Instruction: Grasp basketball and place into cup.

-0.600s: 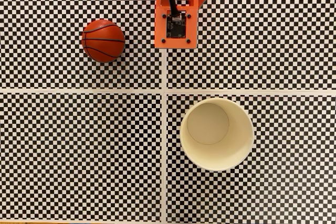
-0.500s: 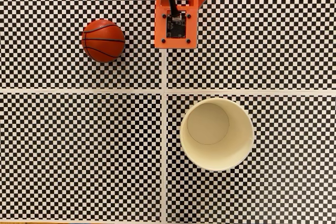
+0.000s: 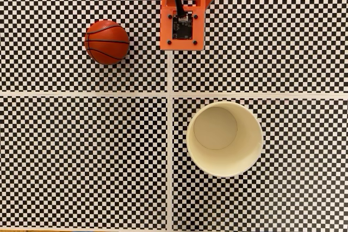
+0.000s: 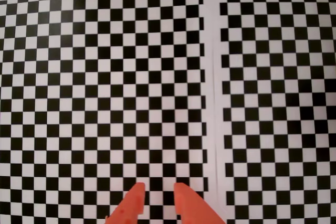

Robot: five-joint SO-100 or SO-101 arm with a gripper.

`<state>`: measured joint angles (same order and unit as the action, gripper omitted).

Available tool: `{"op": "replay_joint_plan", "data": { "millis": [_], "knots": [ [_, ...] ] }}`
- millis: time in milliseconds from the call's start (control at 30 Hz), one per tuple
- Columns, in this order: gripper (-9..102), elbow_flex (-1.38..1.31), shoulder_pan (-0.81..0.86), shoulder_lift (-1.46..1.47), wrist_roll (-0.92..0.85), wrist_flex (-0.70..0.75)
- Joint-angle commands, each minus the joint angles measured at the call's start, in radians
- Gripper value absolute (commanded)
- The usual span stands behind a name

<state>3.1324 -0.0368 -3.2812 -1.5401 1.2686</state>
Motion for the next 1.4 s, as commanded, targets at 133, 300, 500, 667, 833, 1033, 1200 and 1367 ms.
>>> {"op": "replay_joint_plan", "data": {
  "millis": [133,300,500,667,833,1033,1200,1367],
  "knots": [
    [0,0.043,-0.002,-0.009,-0.005,-0.002],
    [0,0.043,-0.002,-0.009,-0.005,-0.002],
    [0,0.043,-0.002,-0.009,-0.005,-0.002],
    [0,0.043,-0.002,-0.009,-0.005,-0.002],
    [0,0.043,-0.002,-0.009,-0.005,-0.002],
    [0,0.043,-0.002,-0.009,-0.005,-0.002],
    [0,0.043,0.037,-0.009,-0.017,-0.002],
    [2,0.032,0.057,-0.009,-0.097,-0.071]
  ]
}}
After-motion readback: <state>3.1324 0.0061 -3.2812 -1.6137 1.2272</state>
